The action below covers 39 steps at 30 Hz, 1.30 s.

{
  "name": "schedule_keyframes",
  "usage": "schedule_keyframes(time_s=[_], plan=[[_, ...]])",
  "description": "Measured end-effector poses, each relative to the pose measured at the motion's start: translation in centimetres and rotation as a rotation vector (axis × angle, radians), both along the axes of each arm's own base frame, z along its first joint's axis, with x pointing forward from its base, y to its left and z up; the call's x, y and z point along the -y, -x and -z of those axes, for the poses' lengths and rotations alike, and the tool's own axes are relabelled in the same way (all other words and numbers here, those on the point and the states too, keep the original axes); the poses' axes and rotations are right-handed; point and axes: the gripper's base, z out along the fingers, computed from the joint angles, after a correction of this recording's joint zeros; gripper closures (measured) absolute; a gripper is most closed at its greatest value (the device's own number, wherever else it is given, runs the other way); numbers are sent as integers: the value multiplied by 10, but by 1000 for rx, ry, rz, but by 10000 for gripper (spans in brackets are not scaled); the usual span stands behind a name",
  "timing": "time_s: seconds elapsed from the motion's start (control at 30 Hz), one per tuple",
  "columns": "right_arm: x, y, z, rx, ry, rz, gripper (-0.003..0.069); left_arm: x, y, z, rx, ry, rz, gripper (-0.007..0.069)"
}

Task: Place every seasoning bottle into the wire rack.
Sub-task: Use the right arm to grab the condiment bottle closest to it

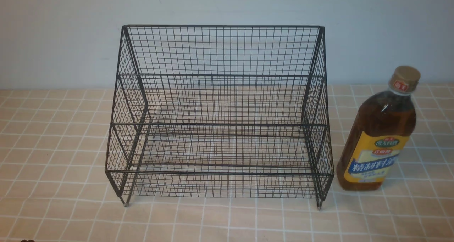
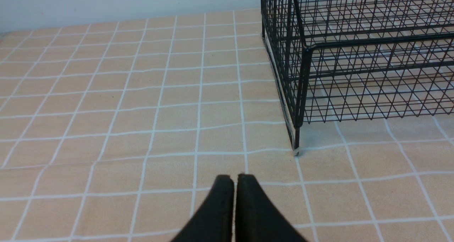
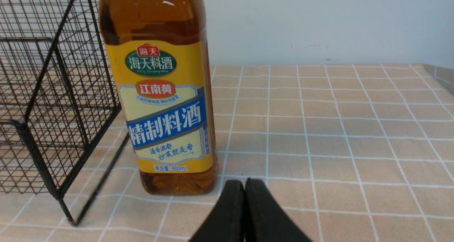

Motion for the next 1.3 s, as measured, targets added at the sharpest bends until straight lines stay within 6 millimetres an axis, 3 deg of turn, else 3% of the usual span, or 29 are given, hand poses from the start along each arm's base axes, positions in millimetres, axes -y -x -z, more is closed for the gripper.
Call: schedule_keyframes(time_s=[0.73, 0.87, 1.0, 1.13, 1.3], plan=[[0, 0, 0, 1, 0, 0, 673, 0, 0, 0, 0, 0, 0, 631], [-3, -2, -9, 116, -83, -26, 673, 0, 0, 0, 0, 0, 0, 631], [-6, 0, -30, 337, -212, -67, 673, 0, 0, 0, 0, 0, 0, 631], [-8, 2, -42, 467, -199, -96, 673, 0, 0, 0, 0, 0, 0, 631], [-9, 4, -45, 511, -136, -114, 673, 0, 0, 0, 0, 0, 0, 631]])
